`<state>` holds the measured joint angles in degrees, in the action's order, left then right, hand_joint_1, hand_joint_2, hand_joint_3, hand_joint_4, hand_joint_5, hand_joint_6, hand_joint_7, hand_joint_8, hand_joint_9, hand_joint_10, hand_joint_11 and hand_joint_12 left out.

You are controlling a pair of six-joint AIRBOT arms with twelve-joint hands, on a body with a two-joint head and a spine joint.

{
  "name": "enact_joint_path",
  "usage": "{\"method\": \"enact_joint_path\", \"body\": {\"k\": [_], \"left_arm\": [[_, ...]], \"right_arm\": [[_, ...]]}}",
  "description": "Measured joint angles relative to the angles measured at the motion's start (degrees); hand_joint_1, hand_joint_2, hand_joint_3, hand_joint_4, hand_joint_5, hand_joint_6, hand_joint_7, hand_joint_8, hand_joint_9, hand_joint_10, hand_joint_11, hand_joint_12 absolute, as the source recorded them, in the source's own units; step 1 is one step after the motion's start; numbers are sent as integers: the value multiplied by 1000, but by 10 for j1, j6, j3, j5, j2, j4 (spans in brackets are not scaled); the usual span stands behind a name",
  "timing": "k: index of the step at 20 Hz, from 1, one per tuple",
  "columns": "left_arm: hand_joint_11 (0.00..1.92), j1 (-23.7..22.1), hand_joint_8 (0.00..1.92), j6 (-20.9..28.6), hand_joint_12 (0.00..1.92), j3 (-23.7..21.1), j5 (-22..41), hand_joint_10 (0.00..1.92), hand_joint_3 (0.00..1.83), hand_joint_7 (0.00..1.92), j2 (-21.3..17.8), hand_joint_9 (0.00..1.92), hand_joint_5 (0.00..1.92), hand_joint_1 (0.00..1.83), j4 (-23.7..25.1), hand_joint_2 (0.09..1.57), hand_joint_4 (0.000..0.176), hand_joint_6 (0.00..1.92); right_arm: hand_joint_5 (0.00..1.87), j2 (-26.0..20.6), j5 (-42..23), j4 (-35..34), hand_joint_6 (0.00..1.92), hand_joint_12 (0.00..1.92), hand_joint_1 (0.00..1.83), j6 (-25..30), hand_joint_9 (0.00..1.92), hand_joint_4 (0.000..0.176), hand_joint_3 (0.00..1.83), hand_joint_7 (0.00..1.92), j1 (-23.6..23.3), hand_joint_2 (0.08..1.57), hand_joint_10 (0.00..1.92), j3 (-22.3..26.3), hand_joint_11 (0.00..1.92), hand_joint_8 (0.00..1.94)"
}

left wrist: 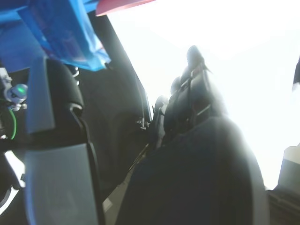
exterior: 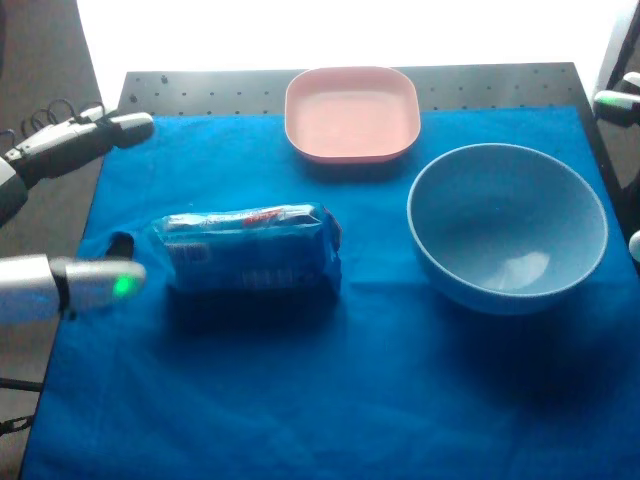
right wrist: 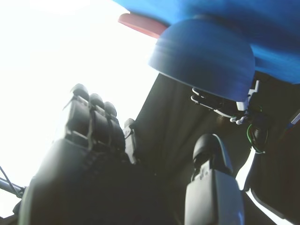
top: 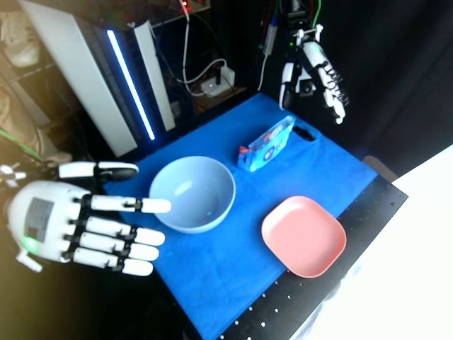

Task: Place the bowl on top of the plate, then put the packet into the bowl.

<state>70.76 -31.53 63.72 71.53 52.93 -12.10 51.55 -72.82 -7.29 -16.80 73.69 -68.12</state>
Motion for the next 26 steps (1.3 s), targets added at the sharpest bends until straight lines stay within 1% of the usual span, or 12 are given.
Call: {"method": "enact_joint_path", "body": {"k": [3, 4, 6, 9, 14, 17, 18, 19, 21, 22, 24, 26], "left_arm": [[0, 0, 3, 0, 0, 0, 4, 0, 6, 47, 0, 0, 261, 642, 0, 976, 138, 5], [0, 0, 2, 0, 0, 0, 3, 0, 3, 46, 0, 0, 265, 664, -1, 972, 136, 6], [0, 0, 3, 0, 0, 0, 5, 0, 2, 51, 0, 0, 269, 633, 1, 970, 142, 5], [0, 0, 6, 0, 0, -2, 5, 0, 0, 63, 0, 0, 271, 612, 0, 955, 157, 4], [0, 0, 3, 0, 0, -2, 6, 0, 0, 64, 0, 0, 263, 593, 1, 959, 153, 0], [4, 0, 3, 0, 2, -2, 6, 0, 2, 63, 0, 0, 263, 632, 2, 967, 138, 4], [11, 0, 4, 0, 5, -2, 6, 0, 3, 67, 0, 0, 266, 625, 1, 969, 135, 5], [19, 0, 4, 0, 9, -2, 6, 2, 1, 68, 0, 5, 271, 628, 1, 966, 131, 6], [1, 0, 2, 0, 1, -2, 6, 0, 0, 67, 0, 0, 277, 656, 2, 962, 125, 6], [0, 0, 1, 0, 0, -2, 6, 0, 1, 64, 0, 0, 274, 663, 1, 966, 119, 5], [0, 0, 2, 0, 0, -2, 7, 0, 1, 66, 0, 0, 271, 657, 1, 967, 122, 2], [1, 0, 5, 0, 0, -2, 7, 0, 4, 75, 0, 1, 278, 656, 2, 973, 118, 4]], "right_arm": [[162, 0, 4, 8, 0, 0, 597, 0, 0, 151, 0, 17, -9, 959, 0, 0, 0, 0], [146, -1, 7, 19, 0, 64, 600, 0, 6, 144, 0, 3, -20, 909, 1, 0, 127, 0], [103, -3, 8, 64, 0, 8, 568, 0, 0, 111, 0, 2, -52, 884, 0, 0, 14, 0], [122, -5, 52, 167, 5, 0, 681, 0, 0, 169, 0, 51, -125, 803, 0, 0, 0, 4], [49, -6, 206, 362, 0, 1, 543, 0, 0, 174, 7, 0, -225, 816, 0, -5, 3, 0], [39, -5, 260, 405, 8, 46, 609, 1, 25, 176, 5, 0, -239, 828, 10, -6, 105, 0], [50, 2, 276, 414, 11, 64, 633, 1, 48, 167, 3, 0, -239, 825, 17, -11, 143, 0], [51, 13, 296, 422, 10, 72, 637, 2, 79, 113, 8, 17, -239, 840, 26, -19, 161, 6], [66, 32, 320, 437, 3, 97, 664, 7, 120, 74, 5, 73, -239, 847, 13, -34, 189, 7], [92, 45, 331, 448, 1, 126, 654, 23, 129, 38, 1, 98, -239, 884, 5, -44, 197, 1], [45, 67, 333, 465, 3, 141, 625, 58, 129, 55, 13, 92, -240, 933, 6, -64, 193, 6], [188, 78, 333, 469, 9, 310, 668, 65, 205, 13, 1, 186, -242, 962, 1, -72, 191, 2]]}}
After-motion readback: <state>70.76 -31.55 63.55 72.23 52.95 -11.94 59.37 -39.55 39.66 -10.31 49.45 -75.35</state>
